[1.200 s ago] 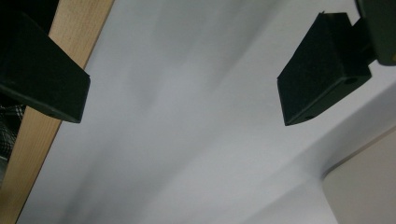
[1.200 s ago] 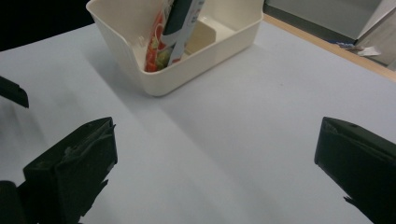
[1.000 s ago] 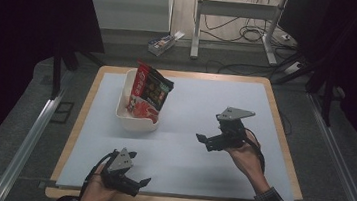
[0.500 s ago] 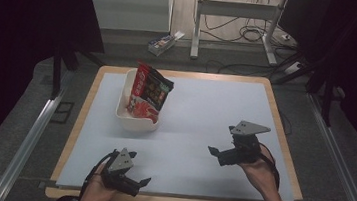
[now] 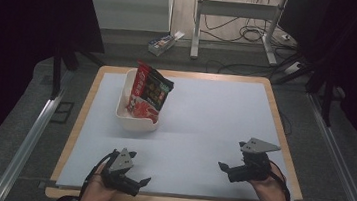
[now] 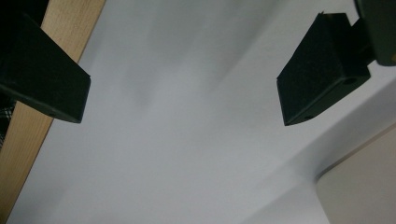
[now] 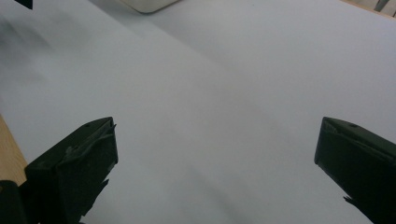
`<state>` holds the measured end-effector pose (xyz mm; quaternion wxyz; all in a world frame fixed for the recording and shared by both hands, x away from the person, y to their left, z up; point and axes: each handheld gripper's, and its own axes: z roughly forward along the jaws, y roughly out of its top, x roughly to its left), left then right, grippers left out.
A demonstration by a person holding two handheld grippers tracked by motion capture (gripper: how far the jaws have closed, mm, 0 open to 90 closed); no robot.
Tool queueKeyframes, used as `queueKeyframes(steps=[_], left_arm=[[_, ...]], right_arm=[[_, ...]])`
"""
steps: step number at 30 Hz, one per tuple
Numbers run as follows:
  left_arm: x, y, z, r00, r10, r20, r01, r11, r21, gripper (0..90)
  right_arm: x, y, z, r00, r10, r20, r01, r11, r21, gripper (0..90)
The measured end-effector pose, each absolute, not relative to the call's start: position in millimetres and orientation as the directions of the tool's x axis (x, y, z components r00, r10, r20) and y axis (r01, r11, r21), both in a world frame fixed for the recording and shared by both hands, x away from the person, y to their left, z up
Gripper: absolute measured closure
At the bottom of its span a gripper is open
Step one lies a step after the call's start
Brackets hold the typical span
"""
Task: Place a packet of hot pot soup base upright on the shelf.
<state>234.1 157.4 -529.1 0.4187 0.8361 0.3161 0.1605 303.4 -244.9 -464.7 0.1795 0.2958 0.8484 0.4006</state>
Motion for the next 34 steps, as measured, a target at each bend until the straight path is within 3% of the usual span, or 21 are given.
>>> queueKeyframes(steps=[20,34], left_arm=[[235,158,-530,0.746,0.666,0.006,0.403,-0.459,0.792,2.7],[236,158,-531,0.740,0.672,0.002,0.415,-0.459,0.786,2.7]], right_arm=[[282,-275,-483,-0.720,0.688,-0.091,0.391,0.510,0.766,0.0],[279,-279,-503,-0.720,0.688,-0.091,0.448,0.561,0.696,0.0]])
